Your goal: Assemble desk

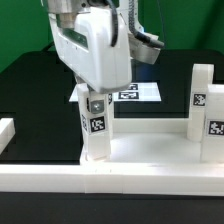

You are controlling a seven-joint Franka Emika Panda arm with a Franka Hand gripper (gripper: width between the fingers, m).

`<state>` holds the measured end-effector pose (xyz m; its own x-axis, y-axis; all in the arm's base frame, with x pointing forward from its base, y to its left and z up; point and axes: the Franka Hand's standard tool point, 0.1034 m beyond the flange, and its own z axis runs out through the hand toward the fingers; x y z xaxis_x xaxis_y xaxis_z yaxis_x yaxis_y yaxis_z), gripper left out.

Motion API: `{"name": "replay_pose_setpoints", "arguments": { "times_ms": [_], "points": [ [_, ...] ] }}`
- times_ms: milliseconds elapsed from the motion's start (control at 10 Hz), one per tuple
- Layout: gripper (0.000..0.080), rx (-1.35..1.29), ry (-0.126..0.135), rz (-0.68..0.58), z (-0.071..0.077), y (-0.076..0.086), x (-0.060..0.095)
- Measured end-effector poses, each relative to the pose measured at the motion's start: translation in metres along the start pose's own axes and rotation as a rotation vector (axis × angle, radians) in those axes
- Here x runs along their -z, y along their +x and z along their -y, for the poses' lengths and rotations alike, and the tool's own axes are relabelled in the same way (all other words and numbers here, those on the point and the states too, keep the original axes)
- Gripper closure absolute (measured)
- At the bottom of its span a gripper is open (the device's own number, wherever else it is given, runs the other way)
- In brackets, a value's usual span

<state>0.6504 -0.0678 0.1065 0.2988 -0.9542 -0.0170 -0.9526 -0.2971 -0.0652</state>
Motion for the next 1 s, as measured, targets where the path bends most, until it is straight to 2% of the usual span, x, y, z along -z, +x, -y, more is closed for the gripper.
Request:
{"name": "replay_pose_setpoints", "arguments": {
  "times_ms": [400, 600, 700, 800, 900, 1000],
  "points": [
    [0.0509, -0.234, 0.000, 0.001, 0.0000, -0.0013, -0.0005],
    [0.0509, -0.183, 0.000, 0.001, 0.0001, -0.0013, -0.0006],
    [0.0329, -0.126, 0.000, 0.001, 0.0001, -0.0012, -0.0003],
    [0.0213, -0.024, 0.000, 0.001, 0.0002, -0.0017, 0.0000],
    [0.0213, 0.056, 0.000, 0.000, 0.0008, -0.0029, 0.0002],
    [0.0162, 0.178, -0.003, -0.002, 0.0012, -0.0043, -0.0001]
  ]
}}
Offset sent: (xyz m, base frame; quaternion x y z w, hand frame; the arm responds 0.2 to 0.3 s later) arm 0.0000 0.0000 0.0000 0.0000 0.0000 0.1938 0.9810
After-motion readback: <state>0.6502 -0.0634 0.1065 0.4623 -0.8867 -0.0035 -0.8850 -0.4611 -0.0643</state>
